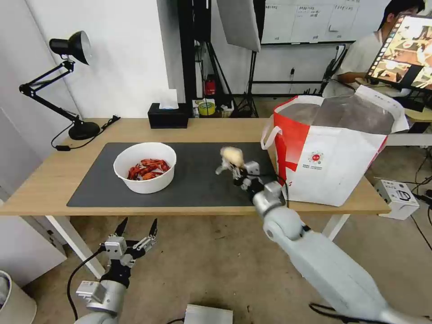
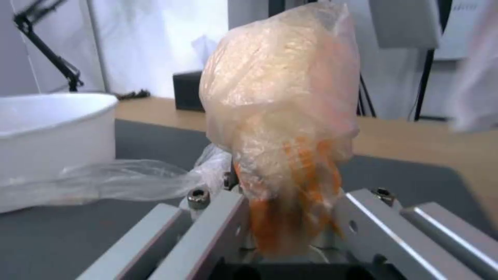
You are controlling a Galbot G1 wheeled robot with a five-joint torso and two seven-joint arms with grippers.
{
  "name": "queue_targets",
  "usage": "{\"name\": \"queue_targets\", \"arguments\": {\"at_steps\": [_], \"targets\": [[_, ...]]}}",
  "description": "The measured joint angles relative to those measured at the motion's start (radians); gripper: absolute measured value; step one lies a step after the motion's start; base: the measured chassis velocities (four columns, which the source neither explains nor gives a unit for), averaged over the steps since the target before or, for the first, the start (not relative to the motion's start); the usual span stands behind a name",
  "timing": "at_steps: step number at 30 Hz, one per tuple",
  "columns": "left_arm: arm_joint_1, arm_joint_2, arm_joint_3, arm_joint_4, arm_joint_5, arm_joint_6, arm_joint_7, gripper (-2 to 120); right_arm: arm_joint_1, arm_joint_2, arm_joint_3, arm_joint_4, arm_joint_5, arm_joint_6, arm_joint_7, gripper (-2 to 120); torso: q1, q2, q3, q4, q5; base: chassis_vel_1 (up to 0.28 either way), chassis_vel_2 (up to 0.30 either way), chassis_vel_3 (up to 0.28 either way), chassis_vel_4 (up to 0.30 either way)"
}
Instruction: Pick up the trash from the table and place it into the takeout bag.
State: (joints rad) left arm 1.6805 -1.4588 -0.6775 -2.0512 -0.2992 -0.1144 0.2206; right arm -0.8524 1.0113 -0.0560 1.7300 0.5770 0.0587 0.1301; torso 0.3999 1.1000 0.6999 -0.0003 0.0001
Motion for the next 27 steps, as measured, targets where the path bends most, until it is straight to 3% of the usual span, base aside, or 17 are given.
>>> {"name": "queue_targets", "arguments": {"at_steps": [9, 17, 22, 27], "targets": [[-0.012, 0.001, 0.025, 0.018, 0.011, 0.001, -0.001, 100, -0.175, -0.105, 0.174, 0.144, 0.022, 0.087, -0.099, 4, 0.000, 0.000, 0.000, 0.0002, 0.0001, 0.000, 0.000, 0.000, 0.000], [-0.021, 0.005, 0.035, 0.026, 0.014, 0.003, -0.002, 100, -0.272, -0.118, 0.314, 0.233, 0.091, 0.137, -0.153, 4, 0.000, 0.000, 0.000, 0.0003, 0.0001, 0.000, 0.000, 0.000, 0.000], [-0.016, 0.004, 0.035, 0.026, 0.015, 0.003, -0.003, 100, -0.286, -0.144, 0.396, 0.288, 0.176, 0.134, -0.151, 4, 0.000, 0.000, 0.000, 0.0003, 0.0000, 0.000, 0.000, 0.000, 0.000], [-0.014, 0.001, 0.040, 0.026, 0.019, 0.003, -0.003, 100, -0.228, -0.226, 0.525, 0.317, 0.284, 0.099, -0.127, 4, 0.000, 0.000, 0.000, 0.0002, -0.0001, 0.000, 0.000, 0.000, 0.000]]}}
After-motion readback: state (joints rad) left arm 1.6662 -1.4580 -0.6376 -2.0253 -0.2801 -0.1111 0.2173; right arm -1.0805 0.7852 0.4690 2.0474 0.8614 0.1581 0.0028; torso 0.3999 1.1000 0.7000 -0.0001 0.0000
